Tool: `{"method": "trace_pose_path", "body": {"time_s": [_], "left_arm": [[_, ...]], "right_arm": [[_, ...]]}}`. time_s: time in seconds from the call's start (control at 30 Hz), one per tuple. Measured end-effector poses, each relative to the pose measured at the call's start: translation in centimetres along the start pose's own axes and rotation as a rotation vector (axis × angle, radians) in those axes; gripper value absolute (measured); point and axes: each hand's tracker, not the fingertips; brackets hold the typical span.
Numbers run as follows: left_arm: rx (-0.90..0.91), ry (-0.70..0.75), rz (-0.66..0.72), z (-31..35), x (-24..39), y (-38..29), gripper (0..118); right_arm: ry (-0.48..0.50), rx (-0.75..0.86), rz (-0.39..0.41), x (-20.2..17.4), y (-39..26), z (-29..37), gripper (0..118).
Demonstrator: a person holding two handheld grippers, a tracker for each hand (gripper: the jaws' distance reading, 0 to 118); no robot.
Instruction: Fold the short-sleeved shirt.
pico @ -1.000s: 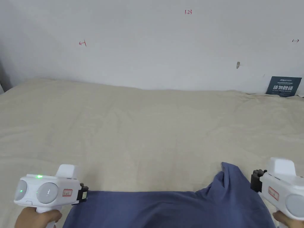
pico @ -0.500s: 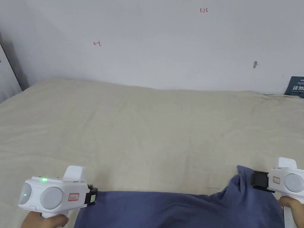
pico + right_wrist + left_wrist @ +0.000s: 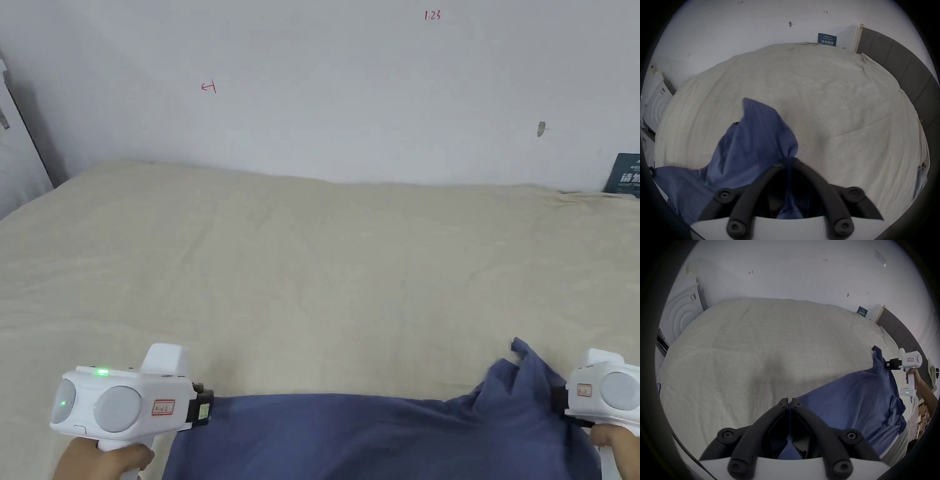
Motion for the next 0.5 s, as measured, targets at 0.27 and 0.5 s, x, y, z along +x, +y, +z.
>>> {"method": "trace_pose_path", "body": {"time_s": [0.27, 0.5], "left_arm": [[0.012, 0.021, 0.018, 0.8, -0.1, -0.8, 0], [0.029, 0.038, 0.073, 3.0, -1.1, -1.7, 0]], "right_arm": [[0.087, 0.128, 0.076, 0.3, -0.5, 7.9, 2], [0.174, 0.217, 0.1, 2.0, -2.7, 16.4, 2]]}}
